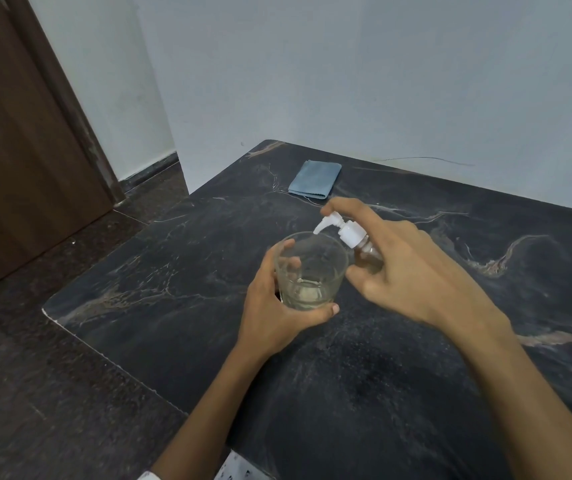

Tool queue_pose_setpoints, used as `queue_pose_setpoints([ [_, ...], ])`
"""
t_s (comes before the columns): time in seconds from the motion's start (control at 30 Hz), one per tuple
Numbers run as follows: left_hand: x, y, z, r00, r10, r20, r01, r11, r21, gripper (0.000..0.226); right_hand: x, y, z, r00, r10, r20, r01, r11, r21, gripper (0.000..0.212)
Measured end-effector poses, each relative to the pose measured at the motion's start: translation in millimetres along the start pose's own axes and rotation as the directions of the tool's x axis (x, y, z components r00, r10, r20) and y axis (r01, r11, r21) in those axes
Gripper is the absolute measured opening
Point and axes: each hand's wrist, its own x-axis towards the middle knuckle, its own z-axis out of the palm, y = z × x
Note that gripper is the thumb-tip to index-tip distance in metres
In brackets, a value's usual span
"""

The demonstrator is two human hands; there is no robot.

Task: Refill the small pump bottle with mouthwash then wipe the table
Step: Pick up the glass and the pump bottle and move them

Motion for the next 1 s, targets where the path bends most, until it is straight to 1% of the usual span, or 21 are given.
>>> queue_pose_setpoints([
  [0.13, 0.1, 0.3, 0.4, 1.0, -0.005, 0.0, 0.005, 1.0, -0.001, 0.096, 0.0, 1.2, -1.1, 1.0, 0.011, 0.0, -0.011, 1.0, -0.001, 0.076],
  [0.37, 0.2, -0.1, 0.5, 1.0, -0.002, 0.002, 0.002, 1.0, -0.013, 0.095, 0.1, 1.7, 0.2, 1.0, 0.01, -0.005, -0.01, 1.0, 0.015, 0.062],
  [0.5, 0.1, 0.1, 0.8, 1.0, 0.0, -0.001, 0.0, 1.0, -0.007, 0.095, -0.2, 2.9, -0.4, 1.0, 0.017, 0.009, -0.018, 1.0, 0.022, 0.071],
  [0.57, 0.2, 0.3, 0.5, 1.0, -0.001, 0.001, 0.001, 1.0, -0.007, 0.095, -0.2, 3.4, -0.5, 1.0, 0.018, 0.016, -0.018, 1.0, 0.011, 0.072],
  [0.73, 0.4, -0.2, -0.1, 1.0, 0.003, 0.005, -0.003, 1.0, -0.003, 0.095, -0.6, 3.7, -0.5, 1.0, 0.007, 0.005, -0.007, 1.0, 0.001, 0.06],
  [0.9, 0.1, -1.0, 0.1, 1.0, 0.003, 0.0, -0.003, 1.0, 0.001, 0.096, -0.5, 5.1, -0.9, 1.0, 0.02, 0.008, -0.02, 1.0, -0.016, 0.073],
  [1.0, 0.7, -0.9, 0.2, 1.0, 0.004, 0.001, -0.004, 1.0, -0.007, 0.095, -0.8, 6.7, 0.1, 1.0, 0.018, 0.012, -0.018, 1.0, -0.012, 0.069],
])
